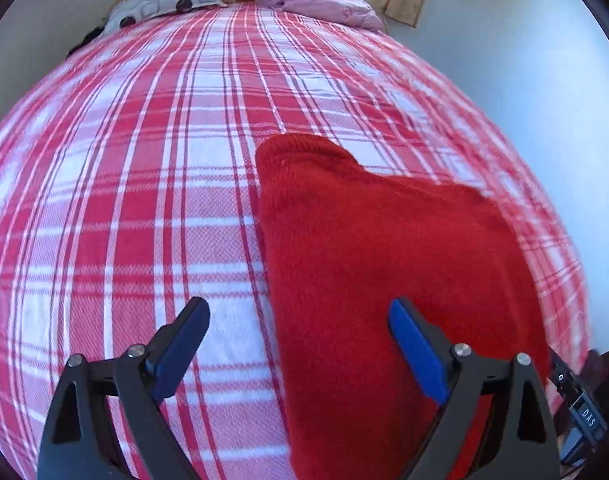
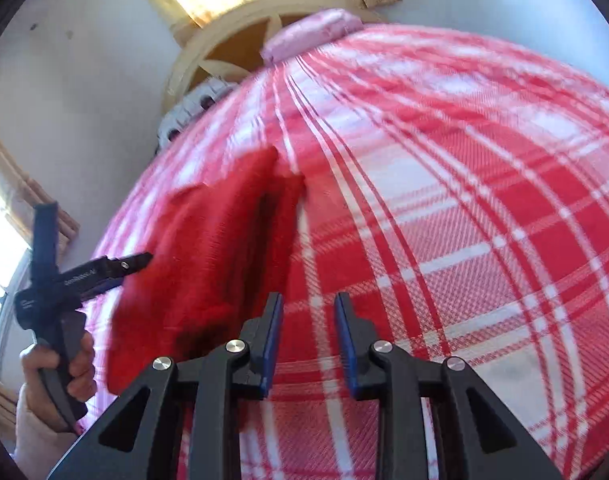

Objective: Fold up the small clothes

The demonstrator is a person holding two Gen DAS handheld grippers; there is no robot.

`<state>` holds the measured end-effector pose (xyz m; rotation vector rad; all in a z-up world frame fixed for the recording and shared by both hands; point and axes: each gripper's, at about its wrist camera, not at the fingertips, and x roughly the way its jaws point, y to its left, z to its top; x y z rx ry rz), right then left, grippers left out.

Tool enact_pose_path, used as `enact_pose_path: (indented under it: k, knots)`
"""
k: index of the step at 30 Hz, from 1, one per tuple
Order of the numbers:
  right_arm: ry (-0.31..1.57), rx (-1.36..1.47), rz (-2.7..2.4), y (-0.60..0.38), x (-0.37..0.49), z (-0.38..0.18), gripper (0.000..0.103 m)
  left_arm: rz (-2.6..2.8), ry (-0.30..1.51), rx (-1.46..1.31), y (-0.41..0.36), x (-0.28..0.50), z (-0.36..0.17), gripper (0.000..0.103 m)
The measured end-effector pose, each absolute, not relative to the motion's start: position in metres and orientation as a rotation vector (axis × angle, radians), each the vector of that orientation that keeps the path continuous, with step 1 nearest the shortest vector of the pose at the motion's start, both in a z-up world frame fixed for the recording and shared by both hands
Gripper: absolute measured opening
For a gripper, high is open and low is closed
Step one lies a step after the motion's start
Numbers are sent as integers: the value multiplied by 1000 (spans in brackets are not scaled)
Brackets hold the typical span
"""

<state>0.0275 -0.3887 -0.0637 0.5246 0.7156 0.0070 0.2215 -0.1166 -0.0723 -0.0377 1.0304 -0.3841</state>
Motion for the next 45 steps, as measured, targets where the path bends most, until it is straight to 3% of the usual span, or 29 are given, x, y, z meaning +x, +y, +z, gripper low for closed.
enact_pose_path:
  k: [2, 5, 6, 12, 25, 29, 31, 35, 45]
  knots:
    - [664, 580, 45, -389, 30, -53, 32, -405, 1022, -71, -116, 215, -68, 94]
    - [648, 603, 68, -384, 48, -47, 66, -374, 1009, 7, -130, 209, -71, 94]
    - [649, 594, 65, -380, 56, -48, 67, -371, 1013, 17, -131, 208, -73, 94]
    - [823, 498, 69, -353, 96, -90, 67, -366, 1078, -67, -134, 211, -94, 101]
    - [730, 485, 51, -350, 88, -96, 66, -407, 1065, -125, -136, 209, -105, 103]
    - [723, 440, 50, -341, 86, -93, 50, -412, 1053, -102, -138, 208, -105, 103]
    - [723, 422, 44, -338, 87, -93, 49, -415, 1048, -103, -138, 208, -105, 103]
    - [731, 485, 62, -347, 90, -99, 49, -469, 1031, -122, -142, 207, -105, 88]
    - [735, 522, 69, -349, 94, -102, 54, -497, 1014, -182, -137, 205, -108, 81]
